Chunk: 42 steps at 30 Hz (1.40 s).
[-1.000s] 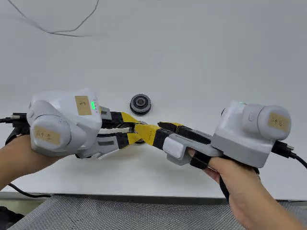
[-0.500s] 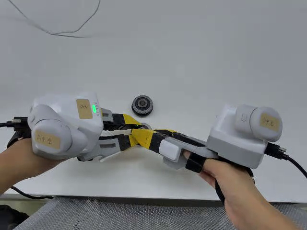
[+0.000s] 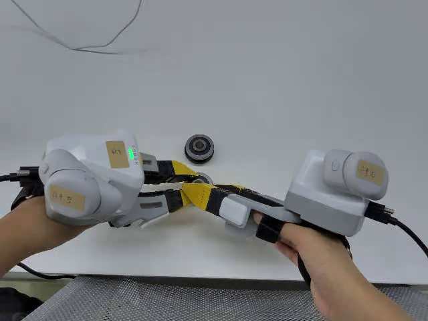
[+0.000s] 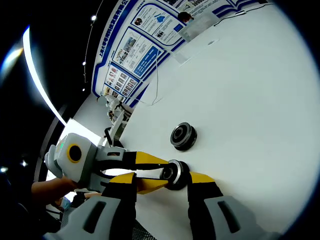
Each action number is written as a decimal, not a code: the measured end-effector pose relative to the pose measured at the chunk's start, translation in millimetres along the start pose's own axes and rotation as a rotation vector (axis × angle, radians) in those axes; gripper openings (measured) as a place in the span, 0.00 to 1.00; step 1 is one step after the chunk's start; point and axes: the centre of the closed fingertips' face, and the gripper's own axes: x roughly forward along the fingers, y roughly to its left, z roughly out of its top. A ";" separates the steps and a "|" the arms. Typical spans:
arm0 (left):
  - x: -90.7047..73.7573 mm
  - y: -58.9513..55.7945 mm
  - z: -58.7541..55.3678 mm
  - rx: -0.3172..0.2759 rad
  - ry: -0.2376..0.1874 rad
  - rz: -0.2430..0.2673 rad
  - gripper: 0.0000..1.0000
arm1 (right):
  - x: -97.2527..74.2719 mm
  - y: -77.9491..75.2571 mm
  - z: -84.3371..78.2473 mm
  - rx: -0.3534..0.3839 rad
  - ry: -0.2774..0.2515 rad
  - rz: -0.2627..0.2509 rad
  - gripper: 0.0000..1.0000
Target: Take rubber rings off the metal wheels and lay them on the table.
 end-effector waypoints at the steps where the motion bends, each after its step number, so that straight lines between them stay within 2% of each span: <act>1: 0.0 0.0 0.0 0.000 0.000 0.000 0.13 | 0.0 0.4 0.0 0.002 0.000 0.001 0.42; 5: 0.1 -0.2 0.2 0.003 0.001 0.000 0.13 | 0.4 0.1 -0.2 0.010 0.002 -0.004 0.42; 6: 0.1 -0.3 0.5 0.004 0.001 -0.001 0.13 | 0.5 -1.1 -3.6 0.022 0.021 -0.012 0.43; 7: 0.0 -0.4 0.5 0.003 0.001 -0.001 0.13 | 0.8 1.1 -3.5 0.057 0.017 -0.008 0.44; 8: 0.2 -0.3 0.7 0.004 0.002 -0.001 0.13 | 0.7 -0.4 -2.5 0.030 0.015 -0.011 0.44; 15: 0.2 0.2 0.9 0.004 0.000 -0.001 0.13 | 1.3 2.4 -1.7 0.050 0.018 -0.005 0.47; 21: 0.1 0.4 0.7 0.002 -0.002 0.000 0.13 | -0.2 1.9 -0.7 0.065 0.016 0.008 0.41; 27: -0.1 0.3 0.4 0.000 -0.002 0.000 0.13 | -2.2 -2.4 1.1 0.125 -0.005 0.020 0.37; 31: -0.2 0.2 0.3 0.001 -0.001 0.000 0.13 | -2.6 -5.5 0.9 0.119 -0.001 0.011 0.32; 38: -0.3 0.1 0.3 0.001 -0.003 0.001 0.13 | -3.4 -7.9 0.1 0.087 0.001 -0.008 0.28; 42: -0.4 0.0 0.3 0.000 -0.003 0.001 0.13 | -2.2 -7.4 -0.6 0.090 0.004 -0.002 0.28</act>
